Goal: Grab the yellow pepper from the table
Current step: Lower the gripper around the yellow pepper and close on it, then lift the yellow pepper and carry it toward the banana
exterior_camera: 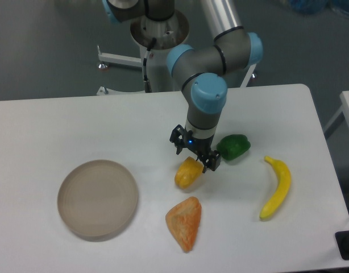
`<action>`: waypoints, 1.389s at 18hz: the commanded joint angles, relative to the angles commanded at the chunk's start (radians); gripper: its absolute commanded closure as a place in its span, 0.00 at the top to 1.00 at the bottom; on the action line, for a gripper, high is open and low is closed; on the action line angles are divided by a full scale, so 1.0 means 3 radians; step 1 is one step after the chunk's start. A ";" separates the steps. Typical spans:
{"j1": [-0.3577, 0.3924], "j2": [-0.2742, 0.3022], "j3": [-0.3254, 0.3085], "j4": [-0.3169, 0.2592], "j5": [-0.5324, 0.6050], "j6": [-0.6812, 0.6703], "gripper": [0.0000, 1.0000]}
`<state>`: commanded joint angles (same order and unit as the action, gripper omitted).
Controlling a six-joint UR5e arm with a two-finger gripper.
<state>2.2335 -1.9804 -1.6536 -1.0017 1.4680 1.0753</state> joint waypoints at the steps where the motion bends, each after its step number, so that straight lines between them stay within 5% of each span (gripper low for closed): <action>1: 0.0000 0.0005 -0.0005 0.0010 0.0010 0.0005 1.00; 14: -0.0010 -0.0092 -0.0010 0.0026 0.0015 0.0051 1.00; 15: -0.0010 -0.0092 -0.0005 0.0041 0.0015 0.0061 0.88; 16: -0.0015 -0.0097 0.0000 0.0041 0.0015 0.0061 0.65; 18: -0.0010 -0.0092 0.0020 0.0036 0.0010 0.0097 0.44; 25: 0.0015 -0.0077 0.0153 0.0021 0.0010 0.0158 0.40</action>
<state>2.2381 -2.0034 -1.6077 -0.9956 1.4711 1.1228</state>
